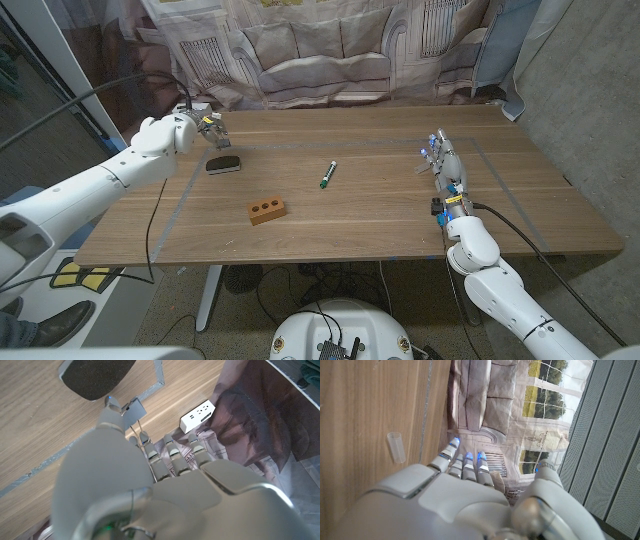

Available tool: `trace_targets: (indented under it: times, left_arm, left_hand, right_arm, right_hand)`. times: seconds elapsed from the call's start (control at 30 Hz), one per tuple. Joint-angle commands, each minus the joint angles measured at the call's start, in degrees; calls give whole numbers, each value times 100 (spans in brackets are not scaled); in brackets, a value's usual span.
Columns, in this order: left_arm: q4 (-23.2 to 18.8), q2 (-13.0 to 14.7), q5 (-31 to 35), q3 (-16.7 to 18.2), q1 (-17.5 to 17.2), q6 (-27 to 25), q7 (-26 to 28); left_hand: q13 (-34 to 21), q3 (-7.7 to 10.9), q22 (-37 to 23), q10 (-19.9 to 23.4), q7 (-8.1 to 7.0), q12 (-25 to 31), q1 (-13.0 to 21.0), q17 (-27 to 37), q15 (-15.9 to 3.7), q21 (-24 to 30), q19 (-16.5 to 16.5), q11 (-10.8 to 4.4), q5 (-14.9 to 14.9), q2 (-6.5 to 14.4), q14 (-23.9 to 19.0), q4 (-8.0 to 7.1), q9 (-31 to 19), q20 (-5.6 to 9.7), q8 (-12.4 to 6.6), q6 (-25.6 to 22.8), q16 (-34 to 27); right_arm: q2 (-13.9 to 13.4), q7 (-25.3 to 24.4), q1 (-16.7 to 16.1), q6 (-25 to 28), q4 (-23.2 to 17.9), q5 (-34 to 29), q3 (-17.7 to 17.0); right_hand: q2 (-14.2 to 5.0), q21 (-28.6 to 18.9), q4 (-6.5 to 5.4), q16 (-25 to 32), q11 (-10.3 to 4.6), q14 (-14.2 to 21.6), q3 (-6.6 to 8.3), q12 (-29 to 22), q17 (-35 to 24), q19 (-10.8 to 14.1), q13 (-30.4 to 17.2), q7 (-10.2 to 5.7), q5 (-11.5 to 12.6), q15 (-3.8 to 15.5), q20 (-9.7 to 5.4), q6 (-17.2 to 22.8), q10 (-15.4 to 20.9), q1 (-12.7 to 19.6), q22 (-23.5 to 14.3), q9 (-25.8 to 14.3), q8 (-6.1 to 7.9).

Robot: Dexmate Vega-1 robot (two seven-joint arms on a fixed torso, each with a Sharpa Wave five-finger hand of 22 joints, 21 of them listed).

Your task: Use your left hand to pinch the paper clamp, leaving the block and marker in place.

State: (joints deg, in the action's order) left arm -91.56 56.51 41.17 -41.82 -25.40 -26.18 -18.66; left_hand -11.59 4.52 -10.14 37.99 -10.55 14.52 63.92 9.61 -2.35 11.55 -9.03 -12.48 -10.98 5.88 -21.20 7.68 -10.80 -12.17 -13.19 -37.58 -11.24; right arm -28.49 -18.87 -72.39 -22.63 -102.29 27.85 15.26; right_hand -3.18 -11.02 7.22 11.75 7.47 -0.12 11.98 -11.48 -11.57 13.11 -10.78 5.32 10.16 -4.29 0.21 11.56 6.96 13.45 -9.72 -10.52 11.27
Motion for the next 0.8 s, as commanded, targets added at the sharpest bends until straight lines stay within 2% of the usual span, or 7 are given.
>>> trace_targets:
  times: [0.03,0.2,0.33,0.8]
  left_arm:
    - [-369,122,56,217,-182,-63,-102]
    - [-446,141,25,304,-280,-73,-33]
    - [-489,151,-57,391,-360,-85,36]
    - [-542,141,-162,441,-441,-19,77]
  left_hand:
    - [-19,26,-18,49,13,4,-45,2,-292,18,-22,2,24,-10,-61,18,-13,-7,-7,-60,14]
    - [-22,41,-20,159,24,13,-61,2,-270,19,-39,3,31,-7,-105,18,-14,-4,-3,-152,16]
    - [-24,86,-22,377,62,39,-55,0,-359,39,-125,6,38,24,-157,28,-15,-4,-53,-445,25]
    - [-20,201,-24,813,76,64,-38,0,-384,69,-306,13,64,72,-454,54,1,19,-87,-934,1]
  right_arm:
    - [15,-1,-44,-48,9,-1,-16]
    - [16,-3,-54,-45,8,-7,-13]
    - [13,-7,-61,-40,-1,-17,-13]
    - [-9,3,-70,-8,-43,-23,-9]
  right_hand:
    - [-22,-2,13,5,18,28,-19,-4,-31,-32,-30,-17,1,-41,17,7,24,43,-12,-23,-16]
    - [-23,-1,14,2,23,22,-20,-2,-31,-34,-30,-19,1,-51,15,4,21,46,-12,-23,-18]
    - [-23,-1,14,3,23,24,-20,-3,-30,-34,-30,-23,1,-52,17,3,24,46,-12,-23,-18]
    - [-24,-1,14,4,26,29,-25,-3,-31,-37,-31,-17,1,-34,18,19,25,46,-12,-23,-12]
